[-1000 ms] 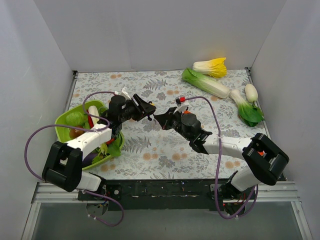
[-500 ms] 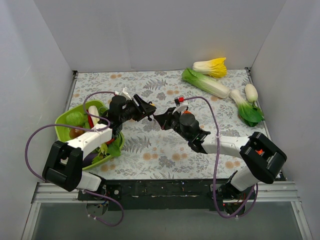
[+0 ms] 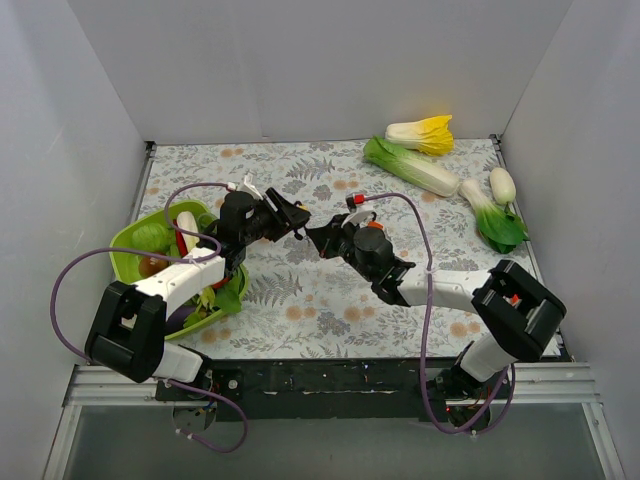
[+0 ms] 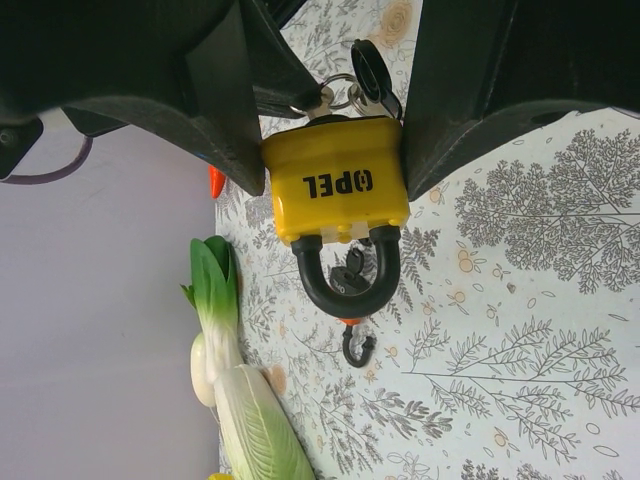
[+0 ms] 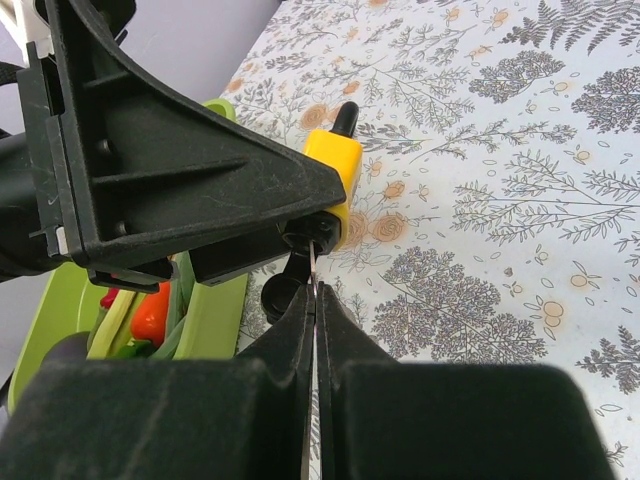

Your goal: Unlock with the key

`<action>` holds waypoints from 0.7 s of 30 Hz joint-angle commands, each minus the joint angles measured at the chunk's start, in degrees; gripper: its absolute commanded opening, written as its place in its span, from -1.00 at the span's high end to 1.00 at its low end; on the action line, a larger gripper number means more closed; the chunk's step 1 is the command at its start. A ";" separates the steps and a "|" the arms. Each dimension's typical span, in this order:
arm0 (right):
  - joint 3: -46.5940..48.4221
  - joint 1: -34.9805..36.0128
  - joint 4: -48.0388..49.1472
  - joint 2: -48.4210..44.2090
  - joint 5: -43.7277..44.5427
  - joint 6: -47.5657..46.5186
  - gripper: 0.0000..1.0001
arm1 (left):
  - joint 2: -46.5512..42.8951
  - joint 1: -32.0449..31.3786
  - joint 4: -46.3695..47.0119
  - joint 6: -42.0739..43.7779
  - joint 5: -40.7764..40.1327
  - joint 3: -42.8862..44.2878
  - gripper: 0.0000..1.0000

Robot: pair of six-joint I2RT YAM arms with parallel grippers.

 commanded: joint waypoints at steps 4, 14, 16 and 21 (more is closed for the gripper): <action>3.77 -0.11 6.04 3.33 4.77 -0.51 0.97 | -1.28 -1.90 2.05 0.41 2.27 1.28 1.00; 6.48 -0.11 5.26 5.00 5.38 -2.01 0.97 | -0.58 -2.78 1.35 1.29 1.83 1.72 1.00; 7.28 -0.11 4.20 5.70 5.73 -2.62 0.97 | -0.58 -2.95 0.91 2.08 0.95 1.89 1.00; 8.86 0.06 2.53 6.93 6.96 -4.82 0.97 | -0.66 -3.74 0.21 3.48 -0.63 2.42 1.00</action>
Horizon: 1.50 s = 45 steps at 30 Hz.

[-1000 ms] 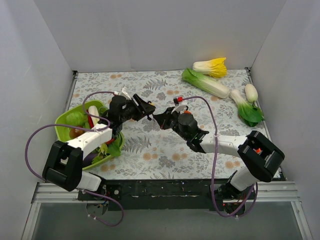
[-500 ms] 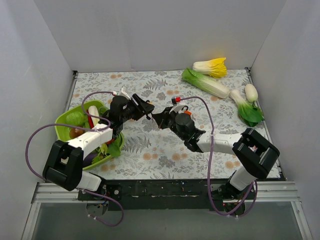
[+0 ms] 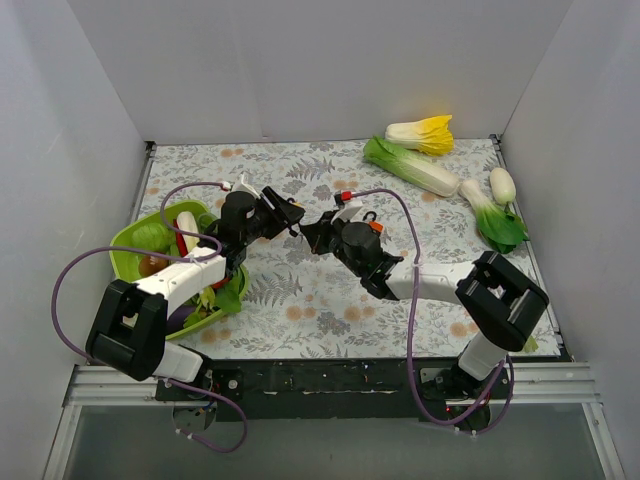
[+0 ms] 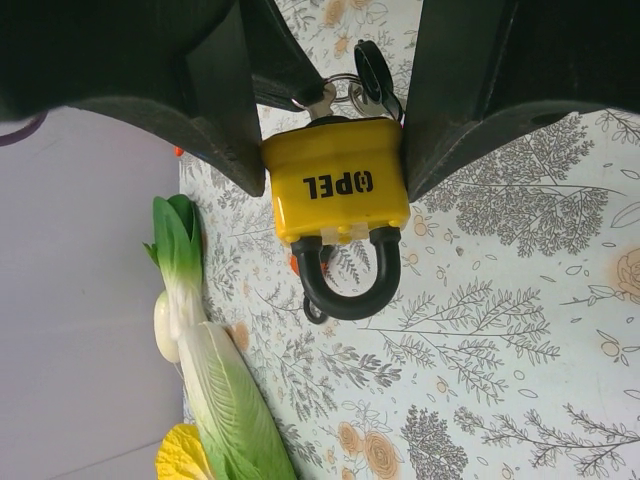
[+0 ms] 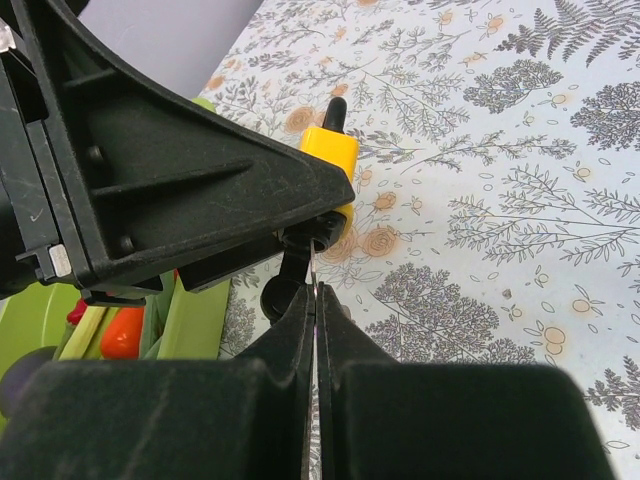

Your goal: Unlock with the key

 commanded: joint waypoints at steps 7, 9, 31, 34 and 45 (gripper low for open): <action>4.60 -0.15 1.39 1.56 7.92 -4.85 0.97 | -1.37 -4.58 -0.78 2.36 4.56 2.62 1.00; 4.96 -0.15 1.21 2.17 8.09 -5.03 0.97 | -1.37 -4.93 -0.87 2.62 4.39 2.79 1.00; 1.18 -4.02 6.49 -3.80 8.88 -0.19 0.97 | -2.42 -7.48 3.26 4.82 7.37 1.13 1.00; 1.27 -4.46 6.75 -3.71 8.89 -0.19 0.97 | -2.33 -7.66 3.35 4.82 7.37 1.13 1.00; 2.23 -5.16 7.37 -3.27 8.36 0.24 0.97 | -1.63 -9.24 3.44 5.61 7.29 1.21 1.00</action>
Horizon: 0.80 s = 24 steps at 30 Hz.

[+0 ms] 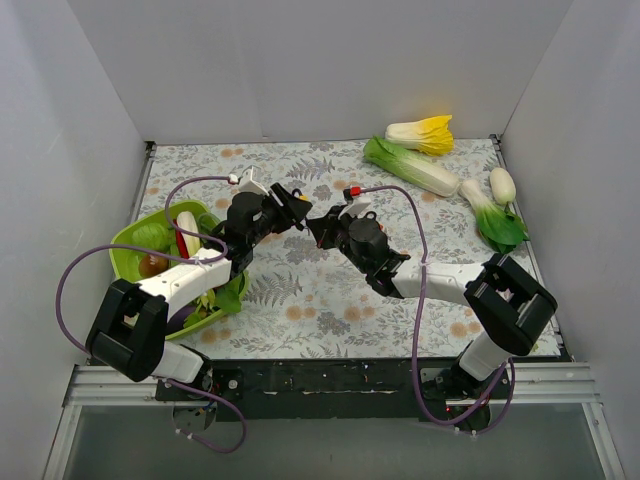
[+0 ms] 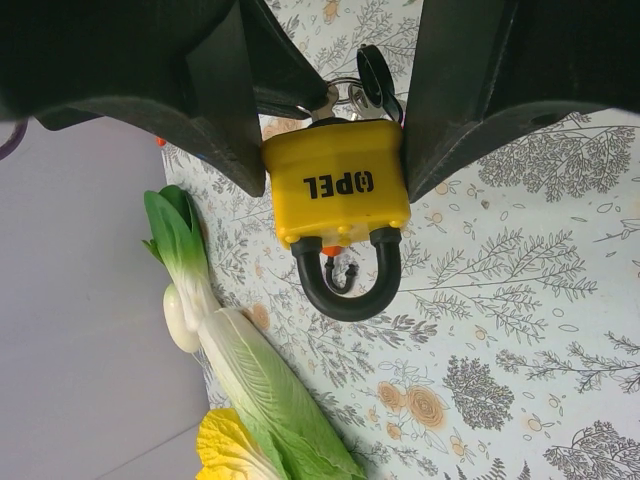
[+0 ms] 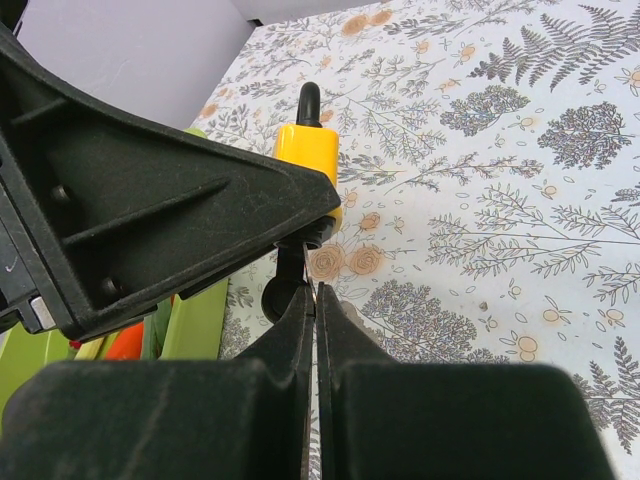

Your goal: Unlock with the key

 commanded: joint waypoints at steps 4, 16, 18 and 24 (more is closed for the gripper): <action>2.41 -3.61 8.74 -0.82 7.09 0.46 0.97 | -1.54 -5.85 -2.31 -0.09 11.92 0.84 1.00; 2.23 -4.58 9.62 -1.88 6.30 0.29 0.97 | -1.63 -6.82 -2.22 0.17 12.09 0.84 1.00; 2.32 -5.02 9.80 -2.05 5.68 0.29 0.97 | -1.63 -7.08 -2.05 0.17 12.27 0.58 1.00; 2.15 -5.72 10.15 -2.40 4.98 -0.33 0.97 | -1.54 -7.52 -1.70 -0.18 12.71 0.49 1.00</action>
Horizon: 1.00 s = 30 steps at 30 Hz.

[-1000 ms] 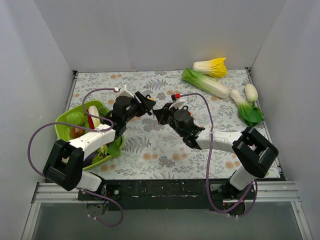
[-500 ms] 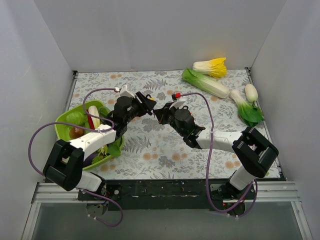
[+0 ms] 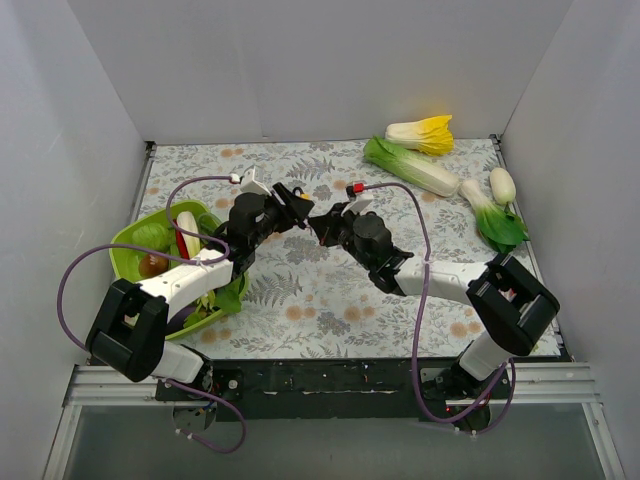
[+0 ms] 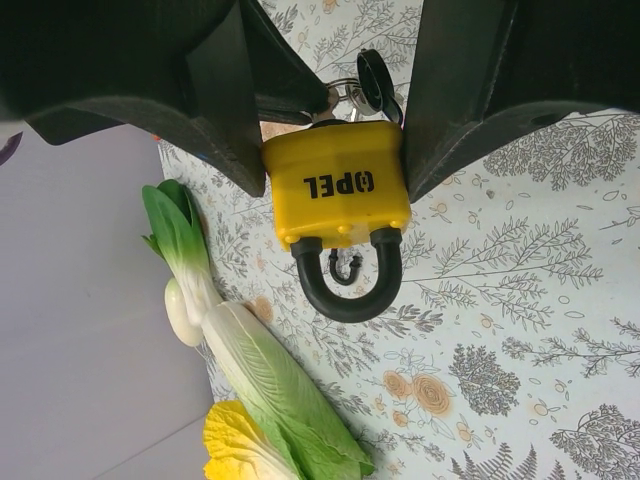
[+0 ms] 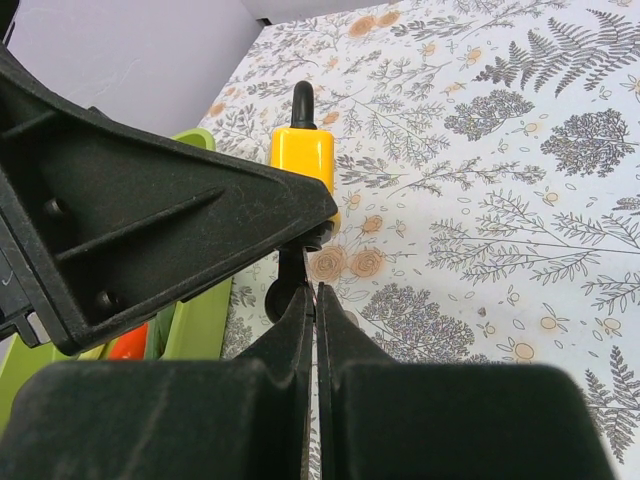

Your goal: Unlock with the key

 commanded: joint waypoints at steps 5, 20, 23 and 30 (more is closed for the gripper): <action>1.71 -4.54 10.44 -3.09 8.21 -0.48 0.97 | -1.54 -6.30 -2.68 -1.10 14.72 0.40 1.00; 2.76 -5.16 12.54 -1.68 6.90 -0.74 0.97 | -1.36 -6.74 -2.68 -2.24 15.25 0.58 1.00; 2.50 -5.16 12.90 -1.16 7.16 -0.57 0.97 | -1.45 -6.74 -2.77 -2.42 15.51 0.58 1.00; 0.92 -5.16 13.95 -0.98 7.78 0.84 0.97 | -1.98 -6.74 -1.45 -2.59 16.39 0.32 1.00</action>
